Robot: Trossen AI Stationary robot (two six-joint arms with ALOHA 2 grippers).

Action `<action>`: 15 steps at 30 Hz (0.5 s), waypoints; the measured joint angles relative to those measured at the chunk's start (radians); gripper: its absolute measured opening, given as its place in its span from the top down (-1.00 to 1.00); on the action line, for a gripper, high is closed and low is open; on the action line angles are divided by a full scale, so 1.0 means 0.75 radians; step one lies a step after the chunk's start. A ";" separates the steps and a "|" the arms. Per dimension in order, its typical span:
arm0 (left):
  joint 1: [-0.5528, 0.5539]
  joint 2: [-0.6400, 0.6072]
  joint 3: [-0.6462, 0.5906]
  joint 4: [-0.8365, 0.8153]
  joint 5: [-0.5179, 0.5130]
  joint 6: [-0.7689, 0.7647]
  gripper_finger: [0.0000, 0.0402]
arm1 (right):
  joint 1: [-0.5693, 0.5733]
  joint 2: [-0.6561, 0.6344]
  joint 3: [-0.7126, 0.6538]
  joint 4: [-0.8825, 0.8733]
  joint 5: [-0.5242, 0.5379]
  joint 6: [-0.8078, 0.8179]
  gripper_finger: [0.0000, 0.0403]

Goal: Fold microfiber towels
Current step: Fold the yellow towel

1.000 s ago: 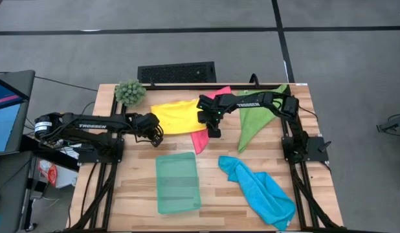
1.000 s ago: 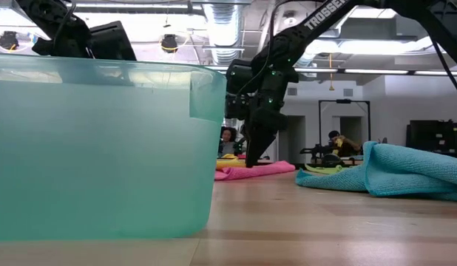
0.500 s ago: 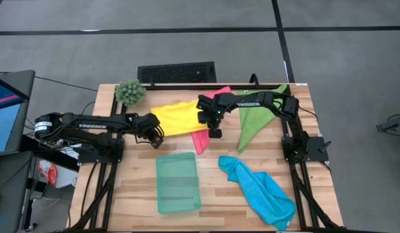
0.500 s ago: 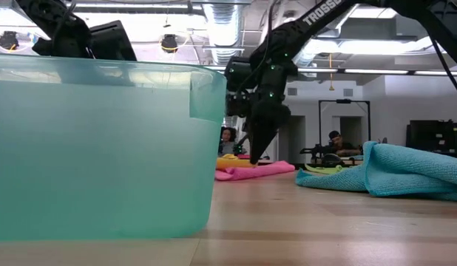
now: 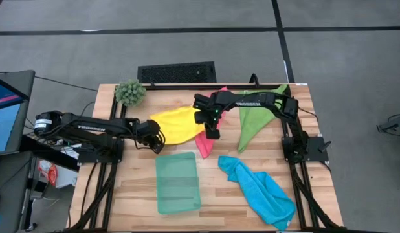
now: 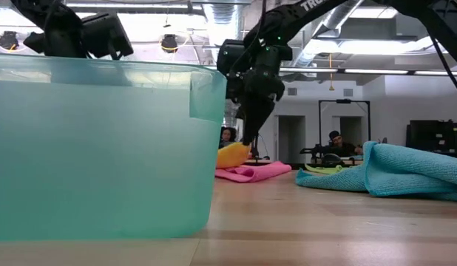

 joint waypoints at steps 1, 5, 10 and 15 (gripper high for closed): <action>-0.003 -0.010 0.001 0.002 -0.001 -0.019 1.00 | -0.008 0.000 0.011 -0.004 0.000 -0.004 0.97; -0.006 -0.072 0.002 -0.022 -0.037 -0.076 1.00 | -0.054 0.000 0.057 -0.004 0.000 -0.009 0.97; 0.007 -0.137 0.002 -0.073 -0.147 -0.108 1.00 | -0.123 0.000 0.079 0.022 0.000 -0.012 0.97; 0.067 -0.147 0.002 -0.079 -0.203 -0.182 1.00 | -0.183 0.000 0.079 0.055 0.002 -0.012 0.96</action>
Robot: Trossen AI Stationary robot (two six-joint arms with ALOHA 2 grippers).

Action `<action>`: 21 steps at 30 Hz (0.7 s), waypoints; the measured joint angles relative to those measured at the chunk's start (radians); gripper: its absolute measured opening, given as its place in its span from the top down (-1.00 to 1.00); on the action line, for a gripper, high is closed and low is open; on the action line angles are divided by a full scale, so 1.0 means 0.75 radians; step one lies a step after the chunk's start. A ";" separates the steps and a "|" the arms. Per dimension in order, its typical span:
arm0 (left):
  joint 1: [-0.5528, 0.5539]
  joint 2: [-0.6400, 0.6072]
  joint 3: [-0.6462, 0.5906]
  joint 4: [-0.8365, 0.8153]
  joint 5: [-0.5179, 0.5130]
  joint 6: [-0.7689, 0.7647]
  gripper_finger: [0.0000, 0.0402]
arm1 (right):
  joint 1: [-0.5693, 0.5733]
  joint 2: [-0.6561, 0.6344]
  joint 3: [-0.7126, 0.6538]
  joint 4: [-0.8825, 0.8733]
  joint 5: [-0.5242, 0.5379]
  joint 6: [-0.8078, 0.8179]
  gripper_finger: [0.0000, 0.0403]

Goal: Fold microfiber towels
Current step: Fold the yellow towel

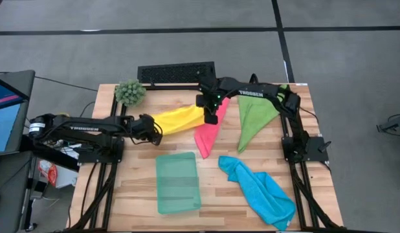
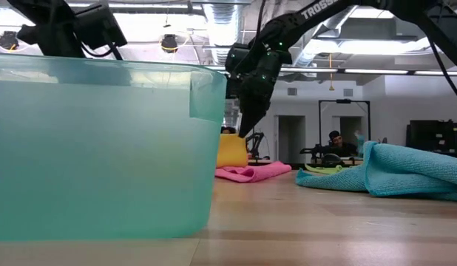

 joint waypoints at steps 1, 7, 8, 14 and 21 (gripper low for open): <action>0.014 0.002 0.000 0.003 -0.016 -0.011 1.00 | -0.010 0.000 0.000 0.016 0.001 0.000 0.96; 0.113 0.005 0.000 0.008 -0.093 -0.047 1.00 | -0.066 0.000 0.000 0.100 0.001 0.002 0.96; 0.131 0.005 0.000 0.009 -0.101 -0.047 1.00 | -0.073 0.000 0.000 0.106 0.001 0.001 0.96; 0.208 0.005 0.000 0.032 -0.153 -0.048 1.00 | -0.096 0.015 -0.002 0.160 0.008 0.002 0.98; 0.263 0.005 -0.001 0.030 -0.206 -0.012 1.00 | -0.100 0.039 -0.002 0.223 0.044 0.002 0.95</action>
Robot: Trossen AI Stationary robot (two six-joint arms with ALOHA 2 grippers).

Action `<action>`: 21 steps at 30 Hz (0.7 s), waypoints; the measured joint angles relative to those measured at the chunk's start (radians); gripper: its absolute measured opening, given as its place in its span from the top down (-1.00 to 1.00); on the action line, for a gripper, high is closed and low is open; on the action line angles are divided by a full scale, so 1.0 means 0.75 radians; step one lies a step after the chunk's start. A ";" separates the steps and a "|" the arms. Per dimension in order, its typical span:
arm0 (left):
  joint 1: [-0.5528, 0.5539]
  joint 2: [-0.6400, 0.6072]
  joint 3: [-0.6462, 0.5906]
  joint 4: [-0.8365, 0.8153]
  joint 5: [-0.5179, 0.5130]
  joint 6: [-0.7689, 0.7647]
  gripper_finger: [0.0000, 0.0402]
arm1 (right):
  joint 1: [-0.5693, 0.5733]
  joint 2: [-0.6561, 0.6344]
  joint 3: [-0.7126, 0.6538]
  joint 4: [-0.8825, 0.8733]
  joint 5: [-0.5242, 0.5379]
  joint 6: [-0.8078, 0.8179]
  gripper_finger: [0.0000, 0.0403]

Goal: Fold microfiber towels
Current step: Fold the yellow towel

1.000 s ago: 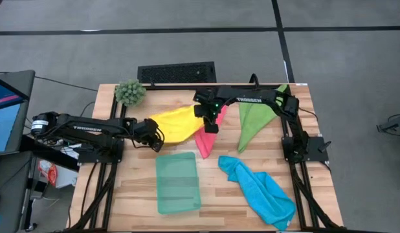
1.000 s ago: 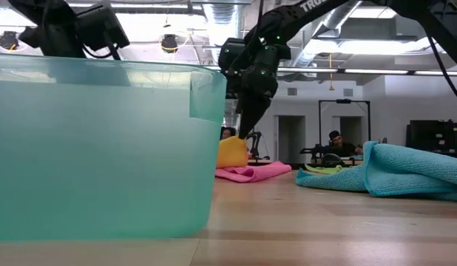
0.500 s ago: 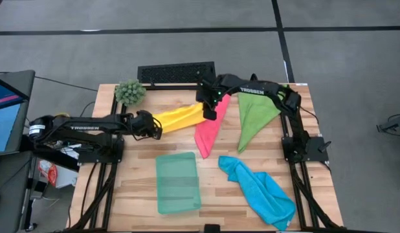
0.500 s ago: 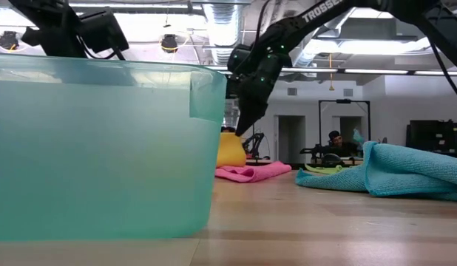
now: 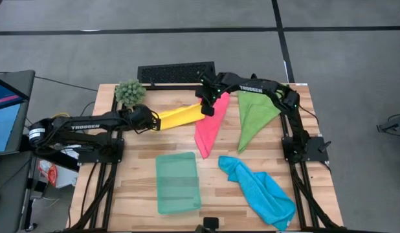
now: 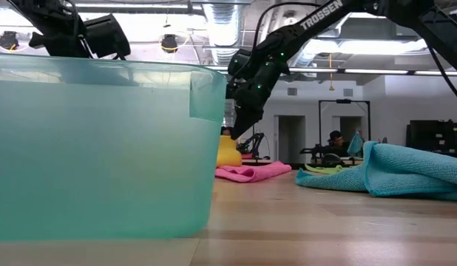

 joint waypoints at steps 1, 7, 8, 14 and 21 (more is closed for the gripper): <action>0.008 0.000 0.000 0.000 0.000 0.007 1.00 | -0.003 0.000 0.000 -0.002 0.000 -0.001 0.95; 0.023 0.001 -0.001 0.029 -0.009 0.085 1.00 | -0.007 0.000 -0.001 0.038 0.071 -0.001 0.94; 0.023 0.001 -0.001 0.038 -0.025 0.098 1.00 | -0.012 0.000 -0.001 0.039 0.077 -0.001 0.94; 0.023 0.001 -0.001 0.092 -0.082 0.127 0.90 | -0.033 0.000 -0.001 0.017 0.069 -0.001 0.94; 0.023 0.055 -0.002 0.099 -0.086 0.150 0.68 | -0.033 0.000 -0.001 0.028 0.069 -0.002 0.94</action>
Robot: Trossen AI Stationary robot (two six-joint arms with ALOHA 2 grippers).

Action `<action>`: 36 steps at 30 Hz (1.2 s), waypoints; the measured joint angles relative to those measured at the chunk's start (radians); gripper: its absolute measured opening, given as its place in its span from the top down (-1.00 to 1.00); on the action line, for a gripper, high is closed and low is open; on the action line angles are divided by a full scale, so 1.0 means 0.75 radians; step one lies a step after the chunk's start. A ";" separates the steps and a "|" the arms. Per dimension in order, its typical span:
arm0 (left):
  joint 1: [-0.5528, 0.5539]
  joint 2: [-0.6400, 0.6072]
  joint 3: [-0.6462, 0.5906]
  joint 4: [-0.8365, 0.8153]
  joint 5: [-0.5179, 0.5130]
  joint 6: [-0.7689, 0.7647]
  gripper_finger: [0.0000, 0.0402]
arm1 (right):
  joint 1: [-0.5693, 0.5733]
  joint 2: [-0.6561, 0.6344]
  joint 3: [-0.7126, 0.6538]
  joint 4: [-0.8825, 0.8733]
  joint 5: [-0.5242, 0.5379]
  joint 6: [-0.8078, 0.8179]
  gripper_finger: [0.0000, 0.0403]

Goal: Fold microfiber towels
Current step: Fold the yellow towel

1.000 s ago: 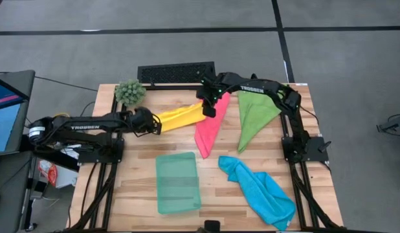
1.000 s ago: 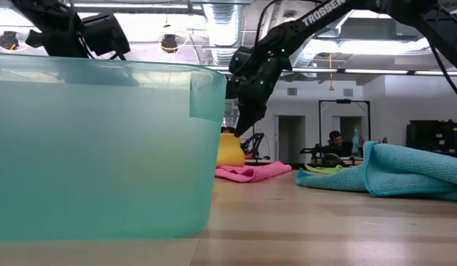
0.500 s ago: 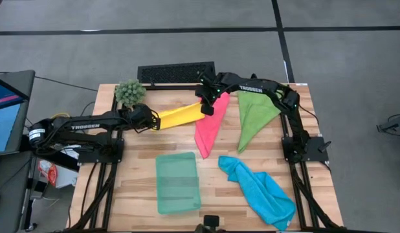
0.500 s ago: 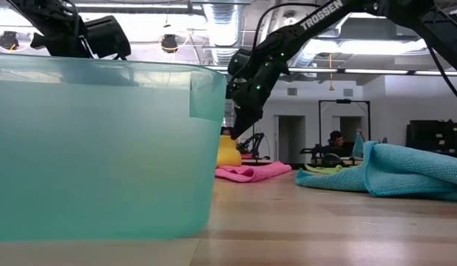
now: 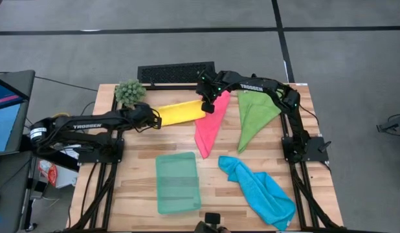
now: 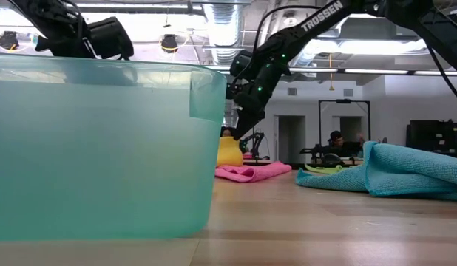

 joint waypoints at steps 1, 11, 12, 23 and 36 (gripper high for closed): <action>0.000 0.021 0.000 0.005 0.000 0.000 0.64 | 0.000 0.000 0.000 0.001 0.000 0.000 0.94; -0.012 0.114 -0.001 0.106 0.106 0.003 0.43 | 0.001 0.000 0.000 0.071 -0.003 0.001 0.69; -0.019 0.105 -0.001 0.116 0.096 0.003 0.43 | 0.001 0.000 0.000 0.074 -0.003 0.001 0.64; -0.058 0.088 0.000 0.258 0.035 0.049 0.43 | -0.046 -0.062 -0.001 0.104 -0.119 0.005 0.33; -0.120 0.097 -0.210 0.289 0.033 -0.055 0.60 | 0.018 -0.044 -0.088 -0.045 -0.277 0.011 0.53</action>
